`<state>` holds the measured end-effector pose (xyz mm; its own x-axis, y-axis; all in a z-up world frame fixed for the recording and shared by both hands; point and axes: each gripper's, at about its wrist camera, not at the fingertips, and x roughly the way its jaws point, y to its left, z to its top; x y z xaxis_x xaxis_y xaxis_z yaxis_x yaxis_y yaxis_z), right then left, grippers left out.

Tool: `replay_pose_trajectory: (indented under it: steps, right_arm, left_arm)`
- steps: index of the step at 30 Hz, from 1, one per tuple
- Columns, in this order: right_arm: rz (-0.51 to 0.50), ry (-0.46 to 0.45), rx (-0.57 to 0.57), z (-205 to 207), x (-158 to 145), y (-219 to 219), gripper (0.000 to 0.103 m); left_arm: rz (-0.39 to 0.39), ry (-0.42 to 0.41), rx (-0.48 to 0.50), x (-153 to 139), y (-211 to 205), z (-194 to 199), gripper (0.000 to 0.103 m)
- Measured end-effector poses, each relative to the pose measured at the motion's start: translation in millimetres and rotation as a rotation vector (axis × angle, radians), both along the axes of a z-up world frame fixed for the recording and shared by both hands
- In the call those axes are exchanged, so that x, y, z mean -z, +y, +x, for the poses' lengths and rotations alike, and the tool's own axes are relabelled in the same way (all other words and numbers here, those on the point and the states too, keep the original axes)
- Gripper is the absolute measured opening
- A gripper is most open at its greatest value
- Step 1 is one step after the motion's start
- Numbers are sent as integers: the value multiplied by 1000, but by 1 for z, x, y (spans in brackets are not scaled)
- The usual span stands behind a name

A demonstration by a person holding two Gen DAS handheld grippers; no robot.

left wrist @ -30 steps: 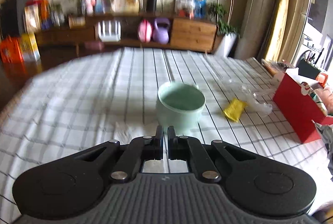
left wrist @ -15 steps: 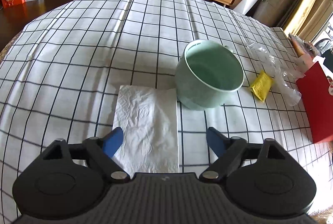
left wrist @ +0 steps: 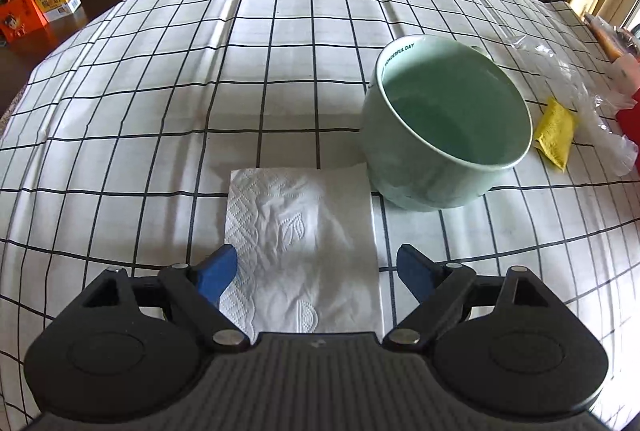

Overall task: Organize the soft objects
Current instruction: 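Lift and carry the tissue and printed packet over the red box with both grippers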

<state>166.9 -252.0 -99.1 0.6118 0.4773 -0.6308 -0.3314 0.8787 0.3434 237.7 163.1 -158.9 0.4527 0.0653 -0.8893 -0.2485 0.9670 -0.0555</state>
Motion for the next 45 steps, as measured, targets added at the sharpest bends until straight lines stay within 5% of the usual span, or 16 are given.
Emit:
replay_pose_trajectory:
  steps: [3,11,14,27,45]
  right_arm:
    - [1,2,-2,0,1,0,86]
    - [-3,4,-1,1,2,0,86]
    - [-8,0,0,2,1,-1,86]
    - [-22,-41,9,-4,-17,-16,86]
    - [-79,-159,128,36,-65,-96,86]
  left_arm:
    - [60,0,-6,1,-4,-1,80]
    - [84,-32,-72,-6,8,-9,22]
    - [75,-39,-91,-7,15,-12,11]
    - [-27,-113,-7,-46,-20,-42,9]
    - [-105,-260,375,-138,-200,7,9]
